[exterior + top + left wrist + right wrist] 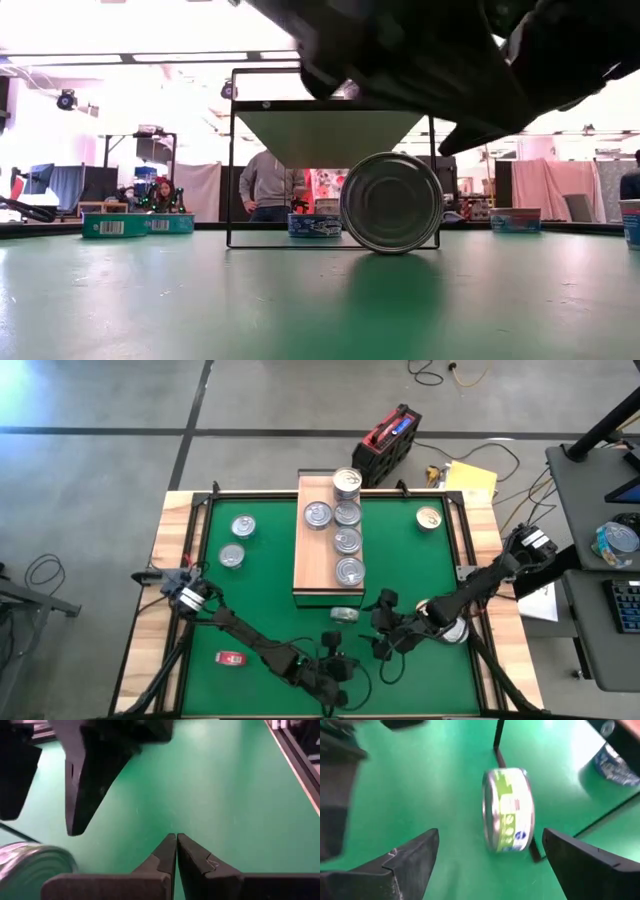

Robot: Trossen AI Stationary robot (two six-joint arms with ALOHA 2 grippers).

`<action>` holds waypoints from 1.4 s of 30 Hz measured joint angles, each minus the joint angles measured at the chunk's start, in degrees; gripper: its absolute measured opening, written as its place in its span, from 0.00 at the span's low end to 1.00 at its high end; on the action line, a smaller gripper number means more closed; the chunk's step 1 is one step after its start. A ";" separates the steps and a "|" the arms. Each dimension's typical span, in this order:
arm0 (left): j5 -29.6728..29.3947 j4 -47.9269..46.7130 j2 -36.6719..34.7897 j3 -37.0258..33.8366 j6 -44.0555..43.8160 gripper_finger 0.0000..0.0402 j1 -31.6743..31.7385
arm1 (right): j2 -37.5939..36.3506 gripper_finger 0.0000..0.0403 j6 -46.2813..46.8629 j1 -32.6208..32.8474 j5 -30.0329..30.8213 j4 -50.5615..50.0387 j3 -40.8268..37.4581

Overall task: Stack canned seafood by type on shelf
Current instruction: Stack the top green tuna can on top of the green tuna can on the shelf

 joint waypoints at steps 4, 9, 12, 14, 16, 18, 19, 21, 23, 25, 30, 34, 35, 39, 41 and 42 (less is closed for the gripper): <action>-0.76 -4.57 -2.29 -0.04 -0.44 0.00 -1.41 | 1.83 0.85 -4.01 -0.04 1.23 5.38 0.00; -3.36 -10.28 -4.40 -0.04 -3.86 0.00 -2.82 | 4.42 0.85 -9.02 -0.25 4.98 9.16 1.04; -5.21 -14.07 -5.19 -0.11 -5.66 0.00 -3.61 | 5.97 0.85 -10.79 -0.75 6.53 9.03 2.41; -6.87 -16.07 -6.19 -0.11 -6.84 0.00 -4.06 | 7.27 0.84 -11.24 -1.32 6.49 8.53 3.51; -8.44 -17.86 -6.95 -0.07 -7.63 0.00 -4.58 | 8.27 0.83 -11.34 -1.82 6.33 7.26 4.90; -9.47 -19.44 -7.14 -0.07 -8.23 0.00 -4.94 | 9.43 0.82 -11.04 -2.28 6.48 4.29 6.69; -9.74 -20.34 -7.22 -0.08 -8.56 0.00 -5.13 | 10.02 0.82 -10.52 -2.41 6.43 1.99 7.71; -10.27 -20.72 -7.49 -0.11 -8.86 0.00 -5.39 | 11.16 0.81 -8.39 -2.58 6.47 -3.37 9.73; -10.96 -21.08 -7.69 -0.11 -8.95 0.00 -5.60 | 12.18 0.80 -6.23 -2.62 6.54 -7.85 11.82; -11.18 -21.40 -7.67 -0.11 -8.96 0.00 -5.67 | 13.15 0.79 -5.06 -2.62 6.81 -11.40 13.42; -11.39 -22.10 -7.65 -0.11 -8.97 0.00 -5.63 | 15.31 0.76 -5.21 -2.62 6.46 -12.79 15.51; -11.38 -22.56 -7.61 -0.11 -9.09 0.00 -5.67 | 15.44 0.70 -5.60 -2.62 5.94 -12.81 15.93; -11.38 -22.64 -7.61 -0.11 -9.14 0.00 -5.70 | 15.42 0.68 -5.60 -2.62 5.92 -12.74 16.00; -11.38 -23.29 -7.59 -0.11 -9.37 0.00 -5.78 | 14.57 0.54 -5.60 -2.62 5.87 -12.80 15.83; -11.38 -23.54 -7.59 -0.11 -9.38 0.00 -5.78 | 14.35 0.47 -5.62 -2.62 5.88 -13.02 15.63; -11.38 -23.54 -7.59 -0.11 -9.38 0.00 -5.78 | 14.32 0.43 -5.60 -2.62 5.90 -13.02 15.58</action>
